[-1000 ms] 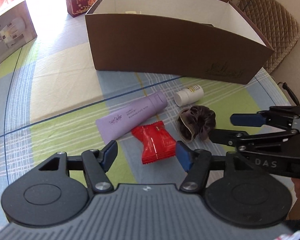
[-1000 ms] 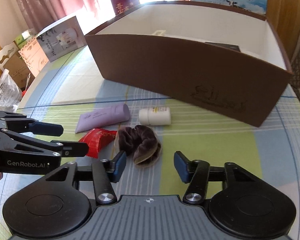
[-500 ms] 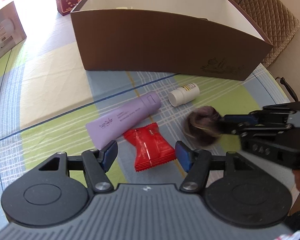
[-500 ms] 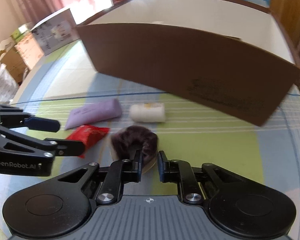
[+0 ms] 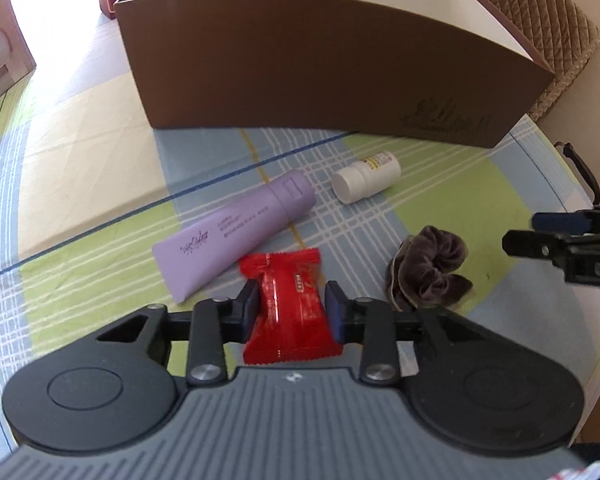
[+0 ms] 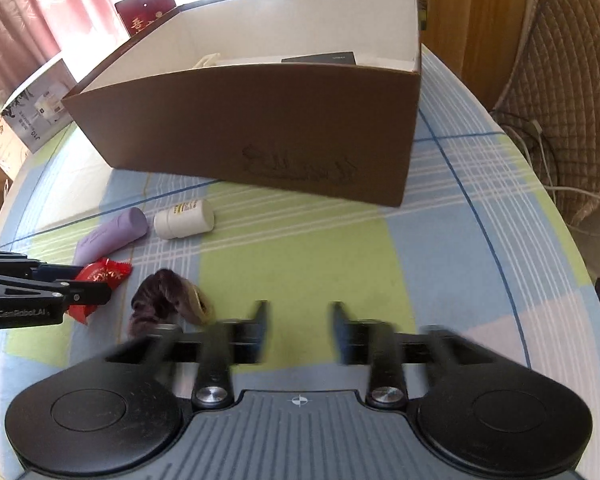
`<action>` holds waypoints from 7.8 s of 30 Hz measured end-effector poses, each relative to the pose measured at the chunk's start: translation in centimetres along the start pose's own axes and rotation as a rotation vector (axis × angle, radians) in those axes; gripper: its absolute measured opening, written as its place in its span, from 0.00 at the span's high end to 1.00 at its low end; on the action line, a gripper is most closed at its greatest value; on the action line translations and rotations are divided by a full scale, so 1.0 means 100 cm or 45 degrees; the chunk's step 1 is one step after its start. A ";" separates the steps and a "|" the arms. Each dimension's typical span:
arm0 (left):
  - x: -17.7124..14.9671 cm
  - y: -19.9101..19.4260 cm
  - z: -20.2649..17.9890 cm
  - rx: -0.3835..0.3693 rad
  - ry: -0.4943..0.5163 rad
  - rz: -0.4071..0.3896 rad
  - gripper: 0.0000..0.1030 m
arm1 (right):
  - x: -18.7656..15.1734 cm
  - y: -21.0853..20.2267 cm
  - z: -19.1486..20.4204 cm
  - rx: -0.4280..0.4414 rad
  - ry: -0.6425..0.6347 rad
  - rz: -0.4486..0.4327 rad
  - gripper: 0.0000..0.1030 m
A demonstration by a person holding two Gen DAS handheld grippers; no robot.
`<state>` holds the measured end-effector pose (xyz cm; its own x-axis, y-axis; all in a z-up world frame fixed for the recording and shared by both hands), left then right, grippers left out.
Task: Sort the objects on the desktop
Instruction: 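Grasp the red snack packet with the left tool while the right tool grasps the brown scrunchie, then carry the snack packet and scrunchie over the cardboard box and lower them inside, then open both tools to release the snack packet and scrunchie in the box, then withdraw both tools from the box toward the lavender tube and pill bottle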
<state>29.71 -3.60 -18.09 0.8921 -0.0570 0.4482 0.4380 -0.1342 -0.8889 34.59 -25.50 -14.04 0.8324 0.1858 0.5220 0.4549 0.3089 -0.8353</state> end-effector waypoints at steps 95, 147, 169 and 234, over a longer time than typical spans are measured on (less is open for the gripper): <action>0.226 0.009 -0.009 0.063 0.051 -0.212 0.77 | 0.206 0.042 0.013 0.103 -0.327 -0.179 0.76; 0.278 0.069 0.026 0.205 -0.036 -0.153 0.39 | 0.254 0.100 0.013 0.108 -0.353 -0.230 0.14; 0.199 -0.019 -0.004 0.232 -0.246 -0.264 0.20 | 0.197 0.016 0.001 0.073 -0.232 -0.256 0.02; -0.009 -0.093 0.011 0.179 -0.120 -0.196 0.28 | 0.014 -0.040 0.069 0.120 -0.142 -0.061 0.02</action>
<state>24.96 -1.22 -10.29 0.8171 0.0471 0.5745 0.5750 0.0051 -0.8182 31.78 -20.06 -8.82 0.7678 0.2699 0.5810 0.4571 0.4047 -0.7920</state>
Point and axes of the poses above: each gripper's, at about its wrist camera, not at the fingertips, and y roughly the way its jaws point, z to its left, x to its top, the point moved 5 cm from there along y, roughly the way its jaws point, and after that the axes turned 1 degree about -z, right-handed, at the moved point
